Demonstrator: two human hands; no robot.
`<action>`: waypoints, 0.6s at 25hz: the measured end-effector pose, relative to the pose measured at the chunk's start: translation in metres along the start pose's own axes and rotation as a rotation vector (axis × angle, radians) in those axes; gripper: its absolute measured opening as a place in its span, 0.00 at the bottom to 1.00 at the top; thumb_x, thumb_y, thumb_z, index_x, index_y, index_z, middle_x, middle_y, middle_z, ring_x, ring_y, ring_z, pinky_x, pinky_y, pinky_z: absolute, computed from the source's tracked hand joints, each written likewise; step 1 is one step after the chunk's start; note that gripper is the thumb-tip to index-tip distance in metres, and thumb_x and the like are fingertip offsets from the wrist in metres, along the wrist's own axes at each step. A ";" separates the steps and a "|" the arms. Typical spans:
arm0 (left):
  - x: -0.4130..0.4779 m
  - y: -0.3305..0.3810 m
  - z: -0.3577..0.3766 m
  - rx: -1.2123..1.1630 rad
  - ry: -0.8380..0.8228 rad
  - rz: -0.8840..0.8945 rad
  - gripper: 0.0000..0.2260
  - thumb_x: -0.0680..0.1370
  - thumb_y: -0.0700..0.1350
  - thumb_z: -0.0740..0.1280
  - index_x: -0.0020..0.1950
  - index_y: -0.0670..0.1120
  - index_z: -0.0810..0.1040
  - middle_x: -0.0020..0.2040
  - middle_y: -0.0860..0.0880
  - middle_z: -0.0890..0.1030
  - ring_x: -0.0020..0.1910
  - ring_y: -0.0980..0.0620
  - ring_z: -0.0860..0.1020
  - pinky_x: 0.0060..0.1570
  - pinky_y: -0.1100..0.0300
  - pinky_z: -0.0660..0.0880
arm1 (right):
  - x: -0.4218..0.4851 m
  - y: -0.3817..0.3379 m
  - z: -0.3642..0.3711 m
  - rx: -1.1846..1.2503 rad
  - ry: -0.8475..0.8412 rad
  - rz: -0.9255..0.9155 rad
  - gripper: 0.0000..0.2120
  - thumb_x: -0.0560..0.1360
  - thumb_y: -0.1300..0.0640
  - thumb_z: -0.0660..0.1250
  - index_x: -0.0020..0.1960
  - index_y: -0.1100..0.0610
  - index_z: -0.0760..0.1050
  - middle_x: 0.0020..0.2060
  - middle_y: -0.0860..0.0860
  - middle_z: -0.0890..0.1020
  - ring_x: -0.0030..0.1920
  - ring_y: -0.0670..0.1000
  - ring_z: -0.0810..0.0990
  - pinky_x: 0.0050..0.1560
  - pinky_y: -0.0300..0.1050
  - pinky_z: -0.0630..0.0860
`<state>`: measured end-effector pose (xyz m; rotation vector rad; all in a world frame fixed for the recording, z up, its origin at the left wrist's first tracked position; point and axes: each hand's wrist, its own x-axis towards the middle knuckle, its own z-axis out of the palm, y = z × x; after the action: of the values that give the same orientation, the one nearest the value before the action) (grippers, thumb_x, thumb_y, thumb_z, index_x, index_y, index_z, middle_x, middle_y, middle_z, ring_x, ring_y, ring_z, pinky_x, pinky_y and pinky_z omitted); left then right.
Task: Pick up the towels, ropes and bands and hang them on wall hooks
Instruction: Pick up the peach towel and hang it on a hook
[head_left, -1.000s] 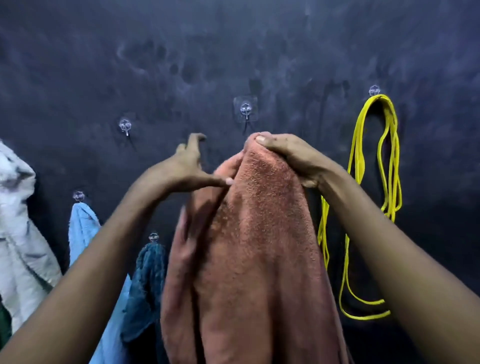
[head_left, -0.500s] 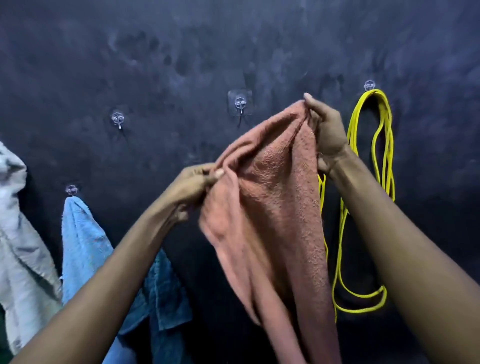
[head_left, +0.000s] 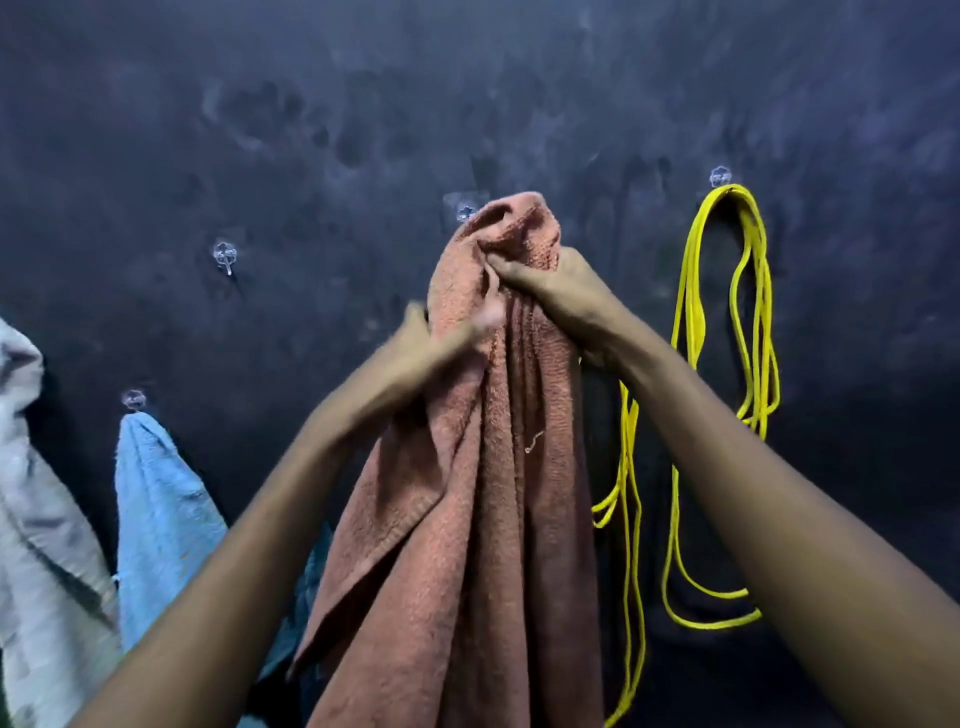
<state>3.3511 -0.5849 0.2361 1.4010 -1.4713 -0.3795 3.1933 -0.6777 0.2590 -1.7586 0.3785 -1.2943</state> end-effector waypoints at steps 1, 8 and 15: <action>-0.017 -0.019 0.001 0.083 -0.139 -0.082 0.31 0.62 0.65 0.77 0.55 0.46 0.80 0.50 0.53 0.84 0.48 0.56 0.82 0.54 0.55 0.78 | 0.004 -0.001 0.001 -0.006 0.063 -0.016 0.05 0.75 0.55 0.72 0.49 0.57 0.83 0.45 0.53 0.86 0.47 0.49 0.83 0.55 0.46 0.79; 0.003 -0.017 -0.046 -0.198 0.183 0.016 0.08 0.69 0.36 0.75 0.48 0.40 0.85 0.44 0.43 0.86 0.43 0.50 0.80 0.49 0.54 0.76 | 0.035 0.023 -0.041 -0.249 0.328 0.086 0.34 0.57 0.35 0.75 0.55 0.57 0.82 0.50 0.50 0.86 0.54 0.50 0.84 0.60 0.56 0.78; 0.032 0.032 -0.032 -0.106 0.086 0.043 0.05 0.73 0.34 0.68 0.42 0.40 0.84 0.32 0.50 0.82 0.30 0.55 0.76 0.33 0.62 0.72 | 0.015 0.037 -0.016 -0.516 -0.226 -0.238 0.24 0.70 0.51 0.77 0.64 0.49 0.75 0.57 0.49 0.80 0.52 0.37 0.79 0.64 0.46 0.76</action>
<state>3.3656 -0.5917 0.2895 1.2841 -1.3891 -0.3606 3.1940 -0.7159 0.2395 -2.4209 0.4073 -1.2098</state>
